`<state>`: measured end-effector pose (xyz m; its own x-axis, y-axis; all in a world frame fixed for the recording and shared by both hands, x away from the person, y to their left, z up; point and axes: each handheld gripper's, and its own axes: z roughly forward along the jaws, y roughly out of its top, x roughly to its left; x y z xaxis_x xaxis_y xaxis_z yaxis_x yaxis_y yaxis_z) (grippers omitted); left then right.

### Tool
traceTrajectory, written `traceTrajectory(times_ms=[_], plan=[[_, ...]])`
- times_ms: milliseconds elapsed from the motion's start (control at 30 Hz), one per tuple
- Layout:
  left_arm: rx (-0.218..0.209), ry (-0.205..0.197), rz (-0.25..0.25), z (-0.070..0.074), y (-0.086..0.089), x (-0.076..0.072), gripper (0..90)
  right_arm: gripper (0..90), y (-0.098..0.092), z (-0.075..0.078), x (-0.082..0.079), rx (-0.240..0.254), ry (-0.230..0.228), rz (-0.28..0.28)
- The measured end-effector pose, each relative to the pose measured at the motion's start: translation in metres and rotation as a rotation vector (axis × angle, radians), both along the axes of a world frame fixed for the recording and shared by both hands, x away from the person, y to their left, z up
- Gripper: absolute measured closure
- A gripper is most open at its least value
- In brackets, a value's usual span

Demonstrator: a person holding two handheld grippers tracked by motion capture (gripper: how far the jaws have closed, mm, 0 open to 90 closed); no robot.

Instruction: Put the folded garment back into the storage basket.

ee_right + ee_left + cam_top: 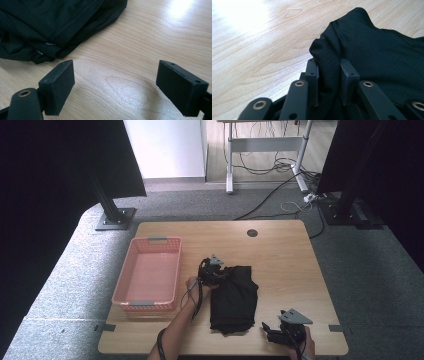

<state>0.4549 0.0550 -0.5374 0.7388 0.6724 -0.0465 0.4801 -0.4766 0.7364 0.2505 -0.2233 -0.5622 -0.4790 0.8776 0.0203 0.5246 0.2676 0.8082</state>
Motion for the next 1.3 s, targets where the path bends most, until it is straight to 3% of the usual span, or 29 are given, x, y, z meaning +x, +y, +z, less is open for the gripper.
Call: traceTrajectory(times_ms=[367, 633, 1067, 1200, 1300], plan=[[-0.047, -0.067, -0.021, 0.025, 0.002, -0.02, 72.6, 14.9, -0.001, 0.0, 0.0, 0.002, -0.007, -0.003], [-0.038, -0.1, -0.027, 0.04, 0.003, -0.028, 72.6, 14.8, -0.001, 0.001, -0.001, 0.01, -0.015, 0.009], [-0.07, -0.107, -0.003, 0.035, 0.004, -0.03, 72.6, 14.8, -0.002, 0.004, -0.004, 0.029, -0.047, 0.039], [-0.08, -0.103, 0.003, 0.033, 0.004, -0.029, 72.6, 14.7, -0.003, 0.004, -0.004, 0.059, -0.044, 0.05], [-0.078, -0.106, 0.004, 0.032, 0.003, -0.03, 72.5, 14.2, 0.0, 0.007, -0.004, 0.07, -0.068, 0.075]])
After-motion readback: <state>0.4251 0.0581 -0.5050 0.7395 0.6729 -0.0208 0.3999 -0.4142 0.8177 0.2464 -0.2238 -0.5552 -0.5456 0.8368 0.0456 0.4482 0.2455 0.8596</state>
